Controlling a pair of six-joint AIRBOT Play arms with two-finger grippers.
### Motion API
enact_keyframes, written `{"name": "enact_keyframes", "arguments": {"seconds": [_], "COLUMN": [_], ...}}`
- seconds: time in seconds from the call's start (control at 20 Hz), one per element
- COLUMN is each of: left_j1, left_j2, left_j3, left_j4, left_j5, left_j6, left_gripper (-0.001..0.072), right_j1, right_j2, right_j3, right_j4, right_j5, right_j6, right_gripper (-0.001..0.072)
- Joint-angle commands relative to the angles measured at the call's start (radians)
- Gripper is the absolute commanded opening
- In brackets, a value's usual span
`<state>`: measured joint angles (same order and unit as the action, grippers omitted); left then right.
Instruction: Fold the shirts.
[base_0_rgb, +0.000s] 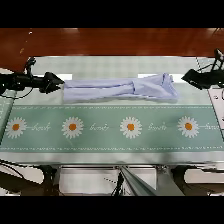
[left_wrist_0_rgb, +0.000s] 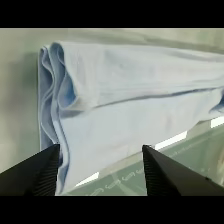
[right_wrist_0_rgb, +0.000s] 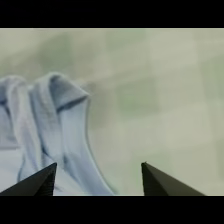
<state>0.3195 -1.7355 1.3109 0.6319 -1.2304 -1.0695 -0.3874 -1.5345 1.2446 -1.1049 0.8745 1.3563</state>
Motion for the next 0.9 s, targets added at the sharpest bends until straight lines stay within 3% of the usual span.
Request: {"name": "enact_keyframes", "arguments": {"seconds": [0.0, 0.35, 0.7, 0.75, 0.8, 0.85], "left_j1": [0.009, -0.034, -0.074, -0.077, -0.08, -0.081], "left_j2": [-0.001, 0.0, -0.001, -0.001, -0.001, -0.001], "left_j3": [0.003, 0.003, 0.003, 0.003, 0.003, 0.003], "left_j4": [-0.002, -0.005, -0.038, -0.039, -0.039, -0.039], "left_j5": [-0.099, -0.1, -0.088, -0.088, -0.088, -0.089], "left_j6": [-0.001, 0.003, 0.011, 0.011, 0.011, 0.011], "left_gripper": [0.058, 0.0578, 0.0578, 0.0578, 0.0578, 0.0578], "right_j1": [-0.09, -0.052, 0.124, 0.151, 0.171, 0.185], "right_j2": [-0.036, -0.196, -0.27, -0.272, -0.271, -0.266], "right_j3": [0.001, 0.001, 0.001, 0.001, 0.001, 0.001], "right_j4": [0.032, 0.37, 0.514, 0.523, 0.532, 0.539], "right_j5": [0.169, 0.198, 0.058, 0.029, 0.008, 0.001], "right_j6": [0.008, -0.076, -0.114, -0.121, -0.127, -0.135], "right_gripper": [0.0612, 0.0613, 0.061, 0.0568, 0.0406, 0.0173]}}
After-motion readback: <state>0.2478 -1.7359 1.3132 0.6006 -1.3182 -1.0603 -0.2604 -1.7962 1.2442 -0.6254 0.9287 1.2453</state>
